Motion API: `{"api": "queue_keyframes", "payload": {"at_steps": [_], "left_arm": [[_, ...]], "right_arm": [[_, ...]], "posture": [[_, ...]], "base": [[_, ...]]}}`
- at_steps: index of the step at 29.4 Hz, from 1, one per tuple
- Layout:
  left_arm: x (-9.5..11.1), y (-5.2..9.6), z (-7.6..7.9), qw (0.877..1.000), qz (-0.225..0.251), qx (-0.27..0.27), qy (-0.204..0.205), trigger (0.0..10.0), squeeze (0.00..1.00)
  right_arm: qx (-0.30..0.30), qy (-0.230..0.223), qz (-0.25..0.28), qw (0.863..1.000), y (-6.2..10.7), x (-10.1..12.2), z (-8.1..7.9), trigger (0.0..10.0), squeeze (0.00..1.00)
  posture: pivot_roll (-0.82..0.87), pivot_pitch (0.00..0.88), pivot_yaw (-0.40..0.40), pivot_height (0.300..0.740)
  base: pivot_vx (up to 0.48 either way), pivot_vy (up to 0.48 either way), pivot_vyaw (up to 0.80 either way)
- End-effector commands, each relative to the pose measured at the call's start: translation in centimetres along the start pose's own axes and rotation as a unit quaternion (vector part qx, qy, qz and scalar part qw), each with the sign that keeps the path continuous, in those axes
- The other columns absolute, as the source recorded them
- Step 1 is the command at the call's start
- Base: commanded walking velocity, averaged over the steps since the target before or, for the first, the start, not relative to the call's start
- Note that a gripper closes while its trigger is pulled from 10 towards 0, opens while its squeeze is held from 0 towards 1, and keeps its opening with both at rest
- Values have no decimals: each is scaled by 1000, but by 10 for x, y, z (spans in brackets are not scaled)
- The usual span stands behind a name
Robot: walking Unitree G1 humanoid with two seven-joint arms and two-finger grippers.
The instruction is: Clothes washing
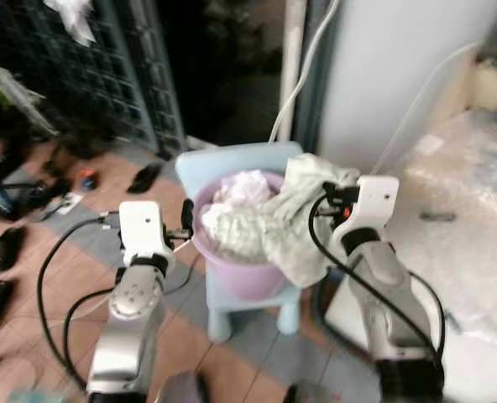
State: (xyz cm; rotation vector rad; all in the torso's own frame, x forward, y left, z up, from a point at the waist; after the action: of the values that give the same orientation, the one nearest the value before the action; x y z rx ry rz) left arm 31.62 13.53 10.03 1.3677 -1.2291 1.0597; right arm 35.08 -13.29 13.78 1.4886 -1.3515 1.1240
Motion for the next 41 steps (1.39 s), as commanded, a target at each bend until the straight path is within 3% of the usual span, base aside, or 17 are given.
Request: {"api": "queue_keyframes", "payload": {"at_steps": [1,12,27,33,41], "left_arm": [[6,-3,-3,1000,8,0,0,10000,0],[3,-3,0,1000,4,-13,16,10000,0],[3,-8,-3,1000,5,-7,18,10000,0],[7,-5,-3,999,20,-3,25,10000,0],[11,-6,-11,999,24,12,41,10000,0]], "right_arm": [[-1,-3,6,1000,-1,3,-1,10000,0],[5,-1,14,1000,-4,7,-3,10000,0],[0,-6,18,1000,-10,7,-5,10000,0],[8,-7,23,1000,-11,8,-9,10000,0],[48,3,20,999,-12,9,-23,10000,0]], "posture": [[-27,35,63,740],[-33,26,58,740],[-29,27,66,740],[-32,26,67,740],[-31,44,65,740]], "base": [[0,0,-800],[0,0,-800],[0,-372,-800],[0,-45,-800],[0,0,0]]}}
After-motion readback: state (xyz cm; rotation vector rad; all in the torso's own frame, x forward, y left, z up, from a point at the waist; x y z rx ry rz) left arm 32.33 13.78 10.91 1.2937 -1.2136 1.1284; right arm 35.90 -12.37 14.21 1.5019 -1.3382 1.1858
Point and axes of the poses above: a point about 5 cm out from each wrist's last joint towards the gripper, its own y axis pointing back from the gripper into the wrist, its own x axis along the axis of the wrist's last joint, z = x × y, the point moved 6 cm from there along -y, pointing out of the wrist towards the gripper, and after that the axes turned 11 degrees about -y, right-handed, at the moved point
